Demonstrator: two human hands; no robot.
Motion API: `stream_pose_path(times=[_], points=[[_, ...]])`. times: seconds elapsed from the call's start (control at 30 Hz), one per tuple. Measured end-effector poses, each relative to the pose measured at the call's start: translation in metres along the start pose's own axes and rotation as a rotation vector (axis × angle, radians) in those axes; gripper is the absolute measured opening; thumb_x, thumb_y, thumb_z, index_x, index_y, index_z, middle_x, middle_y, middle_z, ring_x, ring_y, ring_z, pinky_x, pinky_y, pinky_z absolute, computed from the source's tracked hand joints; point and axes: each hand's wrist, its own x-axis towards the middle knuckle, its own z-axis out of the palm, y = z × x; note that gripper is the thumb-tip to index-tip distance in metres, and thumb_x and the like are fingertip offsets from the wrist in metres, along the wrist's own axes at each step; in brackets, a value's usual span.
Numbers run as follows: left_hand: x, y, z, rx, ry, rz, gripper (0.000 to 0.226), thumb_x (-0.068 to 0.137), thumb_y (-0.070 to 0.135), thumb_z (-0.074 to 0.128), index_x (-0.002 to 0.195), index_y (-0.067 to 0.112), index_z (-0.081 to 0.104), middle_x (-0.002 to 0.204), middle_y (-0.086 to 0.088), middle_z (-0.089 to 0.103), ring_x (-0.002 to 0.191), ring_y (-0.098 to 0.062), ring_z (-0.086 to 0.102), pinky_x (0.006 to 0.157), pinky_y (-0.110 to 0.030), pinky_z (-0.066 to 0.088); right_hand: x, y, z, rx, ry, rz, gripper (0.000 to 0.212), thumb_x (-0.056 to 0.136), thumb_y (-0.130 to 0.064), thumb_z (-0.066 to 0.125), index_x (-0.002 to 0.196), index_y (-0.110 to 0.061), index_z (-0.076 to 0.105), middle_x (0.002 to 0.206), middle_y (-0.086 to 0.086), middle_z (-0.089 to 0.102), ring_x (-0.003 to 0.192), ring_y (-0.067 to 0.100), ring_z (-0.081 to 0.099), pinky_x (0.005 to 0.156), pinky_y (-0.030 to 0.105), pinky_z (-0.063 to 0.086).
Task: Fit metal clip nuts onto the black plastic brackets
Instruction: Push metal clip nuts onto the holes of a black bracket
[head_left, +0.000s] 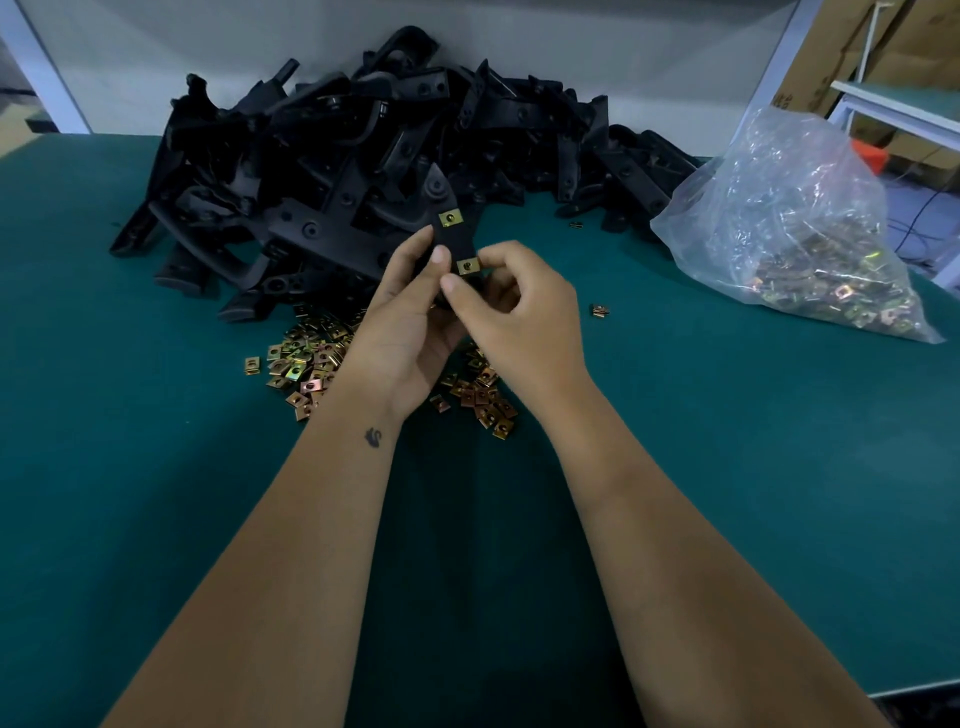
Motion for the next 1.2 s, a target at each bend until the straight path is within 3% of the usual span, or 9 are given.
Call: stream_pose_path(times=[0.1, 0.2, 0.47, 0.63, 0.93, 1.03, 1.2], points=[[0.001, -0.0009, -0.001, -0.018, 0.013, 0.002, 0.031, 0.106, 0.017, 0.043, 0.133, 0.021, 0.056, 0.116, -0.006, 0.07, 0.1, -0.019, 0.071, 0.077, -0.03, 0.057, -0.0003, -0.0012, 0.0022, -0.198, 0.064, -0.075, 0.024, 0.082, -0.044, 0.072, 0.088, -0.022, 0.064, 0.08, -0.012, 0.058, 0.078, 0.007, 0.055, 0.066, 0.027, 0.047], [0.0021, -0.0013, -0.0005, -0.023, -0.002, 0.005, 0.034, 0.106, 0.012, 0.04, 0.135, 0.02, 0.054, 0.116, -0.007, 0.07, 0.099, -0.019, 0.071, 0.076, -0.031, 0.058, 0.0002, -0.0013, 0.0008, -0.286, 0.074, -0.108, 0.027, 0.085, -0.043, 0.07, 0.088, -0.017, 0.066, 0.081, -0.009, 0.056, 0.081, 0.011, 0.053, 0.064, 0.028, 0.042], [-0.0001, 0.0009, -0.0005, 0.032, -0.024, -0.001, 0.038, 0.104, 0.01, 0.044, 0.14, 0.018, 0.052, 0.121, -0.008, 0.067, 0.105, -0.021, 0.065, 0.091, -0.039, 0.055, -0.0002, -0.0023, -0.0025, -0.41, 0.128, -0.247, 0.027, 0.088, -0.034, 0.066, 0.08, -0.008, 0.062, 0.078, 0.0, 0.057, 0.071, 0.016, 0.051, 0.056, 0.028, 0.034], [-0.0007, 0.0011, 0.0001, 0.043, -0.031, 0.003, 0.039, 0.104, 0.009, 0.042, 0.142, 0.016, 0.049, 0.135, -0.012, 0.06, 0.11, -0.022, 0.062, 0.093, -0.04, 0.054, 0.0006, -0.001, -0.0021, -0.415, 0.127, -0.279, 0.027, 0.088, -0.031, 0.066, 0.077, -0.007, 0.061, 0.076, 0.001, 0.057, 0.068, 0.018, 0.051, 0.054, 0.028, 0.033], [0.0004, 0.0022, -0.0029, 0.039, -0.028, 0.023, 0.036, 0.103, 0.007, 0.046, 0.135, 0.017, 0.056, 0.117, -0.006, 0.07, 0.099, -0.017, 0.068, 0.079, -0.033, 0.058, -0.002, 0.0009, 0.0014, -0.309, 0.121, -0.18, 0.027, 0.091, -0.04, 0.063, 0.094, -0.013, 0.065, 0.088, -0.006, 0.058, 0.08, 0.013, 0.055, 0.062, 0.032, 0.046], [-0.0005, 0.0, -0.0013, 0.134, -0.016, 0.031, 0.029, 0.099, 0.004, 0.051, 0.116, 0.021, 0.067, 0.102, 0.0, 0.074, 0.092, -0.014, 0.07, 0.075, -0.03, 0.058, 0.0007, 0.0006, -0.0015, -0.246, 0.17, -0.115, 0.036, 0.089, -0.047, 0.061, 0.111, -0.019, 0.063, 0.096, -0.012, 0.052, 0.09, 0.007, 0.054, 0.067, 0.027, 0.046], [-0.004, -0.0056, 0.0038, 0.354, -0.058, 0.071, 0.025, 0.098, 0.003, 0.055, 0.108, 0.021, 0.069, 0.093, 0.007, 0.072, 0.088, -0.008, 0.068, 0.078, -0.031, 0.058, 0.0034, 0.003, -0.0037, -0.265, 0.197, -0.074, 0.029, 0.09, -0.044, 0.06, 0.101, -0.018, 0.064, 0.094, -0.01, 0.055, 0.085, 0.009, 0.055, 0.068, 0.031, 0.048]])
